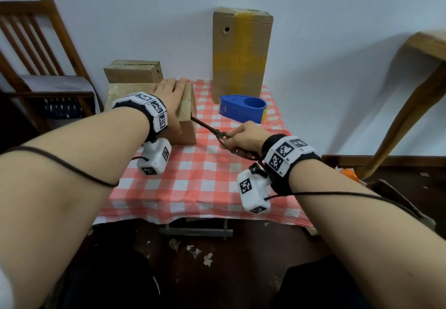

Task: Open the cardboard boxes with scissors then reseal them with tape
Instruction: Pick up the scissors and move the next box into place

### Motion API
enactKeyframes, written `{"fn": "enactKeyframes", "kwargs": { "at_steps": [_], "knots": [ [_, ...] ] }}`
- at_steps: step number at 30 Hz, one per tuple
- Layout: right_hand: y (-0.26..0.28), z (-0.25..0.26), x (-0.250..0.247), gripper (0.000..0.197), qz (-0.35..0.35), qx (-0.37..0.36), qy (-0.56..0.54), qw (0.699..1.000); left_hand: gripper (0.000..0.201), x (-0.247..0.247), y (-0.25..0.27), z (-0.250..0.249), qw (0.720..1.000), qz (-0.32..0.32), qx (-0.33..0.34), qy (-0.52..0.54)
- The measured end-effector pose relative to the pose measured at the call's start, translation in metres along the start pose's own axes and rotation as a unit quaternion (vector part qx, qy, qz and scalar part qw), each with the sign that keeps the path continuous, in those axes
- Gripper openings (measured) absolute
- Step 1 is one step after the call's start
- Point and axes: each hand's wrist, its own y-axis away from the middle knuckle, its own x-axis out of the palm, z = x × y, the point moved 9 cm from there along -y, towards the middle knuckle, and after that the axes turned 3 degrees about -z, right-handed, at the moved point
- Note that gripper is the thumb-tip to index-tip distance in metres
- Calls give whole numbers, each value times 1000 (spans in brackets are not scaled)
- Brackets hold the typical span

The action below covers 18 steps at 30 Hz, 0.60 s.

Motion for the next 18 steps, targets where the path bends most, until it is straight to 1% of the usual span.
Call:
{"fn": "enactKeyframes", "kwargs": {
  "at_steps": [2,4,5,7,10,11,13,14,15,18],
  "knots": [
    [0,9,-15,26,-9,-5,17,1000,139,0,-1,0,1000,2,1,5],
    [3,16,-23,16,6,7,41,999,139,-1,-2,-1,1000,1,2,11],
    [3,19,-23,15,13,14,42,999,139,-2,-2,-2,1000,0,1,12],
    [4,23,-22,21,18,24,30,999,138,-4,-1,-2,1000,-2,-1,14],
    [4,21,-12,14,17,28,7,999,137,-4,-2,-1,1000,-2,0,16],
    [4,19,-8,17,15,24,7,1000,137,-4,-2,-1,1000,-2,0,17],
    [3,12,1,33,9,17,2,1000,137,-3,-4,0,1000,0,0,19],
    [3,8,7,35,11,18,-15,1000,138,-3,-4,0,1000,2,-1,21],
    [4,4,14,33,19,19,-39,999,138,-2,-5,0,1000,4,-1,23],
    [10,-2,32,12,43,21,-97,994,137,-2,-6,0,1000,10,0,29]
  ]
}}
